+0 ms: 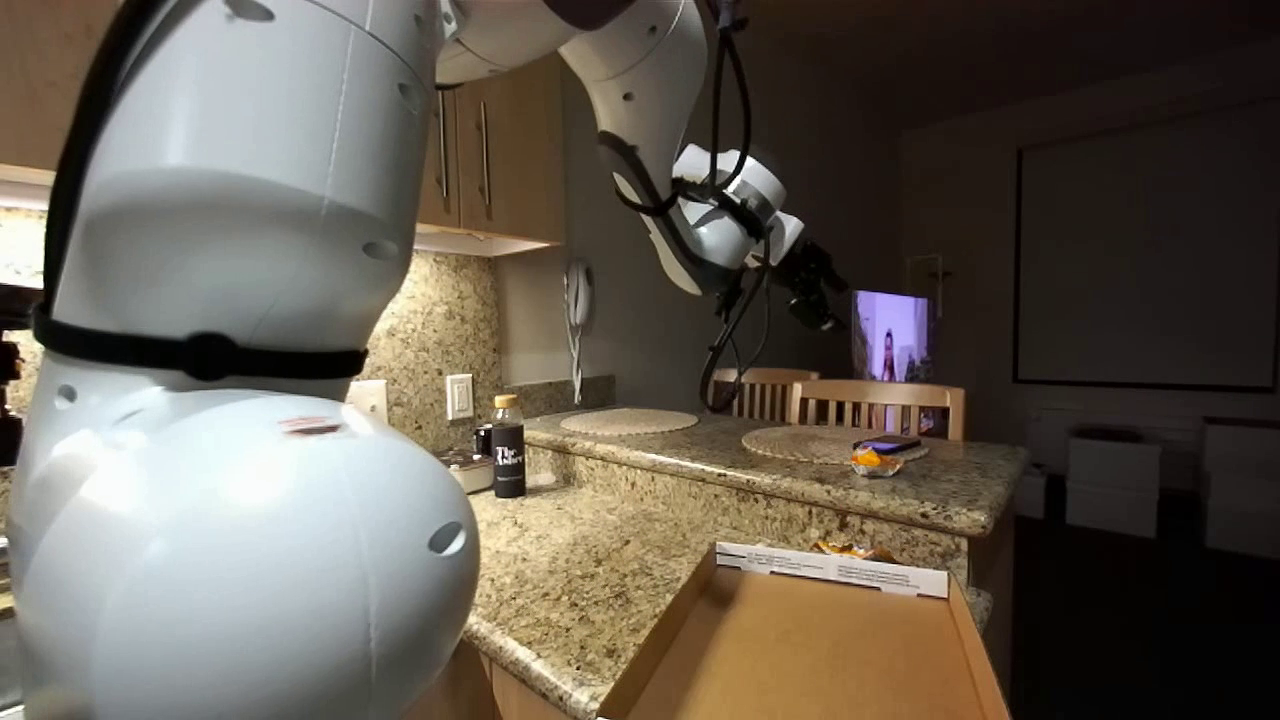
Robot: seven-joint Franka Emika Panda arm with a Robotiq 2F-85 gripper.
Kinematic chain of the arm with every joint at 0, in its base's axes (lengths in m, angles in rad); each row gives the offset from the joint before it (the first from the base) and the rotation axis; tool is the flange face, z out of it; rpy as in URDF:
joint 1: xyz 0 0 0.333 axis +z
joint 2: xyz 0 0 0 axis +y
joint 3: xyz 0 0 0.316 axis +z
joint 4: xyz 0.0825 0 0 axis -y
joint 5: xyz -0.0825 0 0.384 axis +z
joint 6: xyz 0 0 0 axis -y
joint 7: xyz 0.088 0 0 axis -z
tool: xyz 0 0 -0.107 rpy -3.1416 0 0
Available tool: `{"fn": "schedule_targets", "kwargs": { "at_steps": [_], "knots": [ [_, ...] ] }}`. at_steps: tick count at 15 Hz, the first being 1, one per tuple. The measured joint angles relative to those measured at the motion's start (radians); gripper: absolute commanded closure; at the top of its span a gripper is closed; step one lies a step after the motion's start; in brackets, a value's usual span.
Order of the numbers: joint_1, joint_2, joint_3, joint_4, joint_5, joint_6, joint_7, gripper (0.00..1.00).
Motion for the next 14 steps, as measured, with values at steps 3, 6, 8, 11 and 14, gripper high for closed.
{"fn": "schedule_targets", "kwargs": {
  "at_steps": [3, 6, 8, 11, 14],
  "knots": [
    [0.006, -0.031, -0.003, -0.143, 0.167, 0.105, -0.124, 0.00],
    [0.020, -0.077, -0.003, -0.315, 0.357, 0.187, -0.287, 0.00],
    [0.027, -0.083, -0.007, -0.397, 0.489, 0.193, -0.408, 0.00],
    [0.027, -0.044, -0.035, -0.438, 0.629, 0.193, -0.568, 0.00],
    [0.029, 0.045, -0.081, -0.410, 0.684, 0.190, -0.644, 0.00]
  ]
}}
